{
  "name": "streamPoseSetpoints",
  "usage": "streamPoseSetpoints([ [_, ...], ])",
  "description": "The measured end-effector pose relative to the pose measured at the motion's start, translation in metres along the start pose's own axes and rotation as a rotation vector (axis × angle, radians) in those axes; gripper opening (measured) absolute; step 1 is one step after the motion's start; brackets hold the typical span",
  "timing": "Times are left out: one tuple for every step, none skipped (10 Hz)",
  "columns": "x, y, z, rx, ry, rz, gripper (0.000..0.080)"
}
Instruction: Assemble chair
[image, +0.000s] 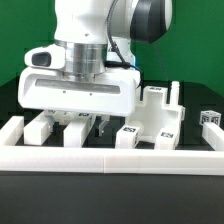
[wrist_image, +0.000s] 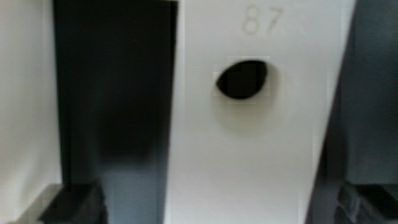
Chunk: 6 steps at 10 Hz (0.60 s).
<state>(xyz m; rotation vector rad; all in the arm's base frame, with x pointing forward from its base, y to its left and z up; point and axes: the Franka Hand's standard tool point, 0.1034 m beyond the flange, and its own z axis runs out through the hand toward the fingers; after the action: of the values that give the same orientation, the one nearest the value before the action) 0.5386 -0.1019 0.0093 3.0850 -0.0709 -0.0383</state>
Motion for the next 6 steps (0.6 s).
streamPoseSetpoints([
  [0.0000, 0.0000, 0.0000, 0.000, 0.000, 0.000, 0.0648],
  [-0.0003, 0.0005, 0.0002, 0.000, 0.000, -0.003, 0.0648],
  [-0.0027, 0.0030, 0.0017, -0.002, 0.001, -0.006, 0.0648],
  [-0.0041, 0.0032, 0.0028, -0.004, 0.004, -0.006, 0.0648],
  [-0.0044, 0.0020, 0.0033, -0.005, 0.006, -0.005, 0.0648],
  [-0.0046, 0.0014, 0.0035, -0.004, 0.006, -0.005, 0.0648],
])
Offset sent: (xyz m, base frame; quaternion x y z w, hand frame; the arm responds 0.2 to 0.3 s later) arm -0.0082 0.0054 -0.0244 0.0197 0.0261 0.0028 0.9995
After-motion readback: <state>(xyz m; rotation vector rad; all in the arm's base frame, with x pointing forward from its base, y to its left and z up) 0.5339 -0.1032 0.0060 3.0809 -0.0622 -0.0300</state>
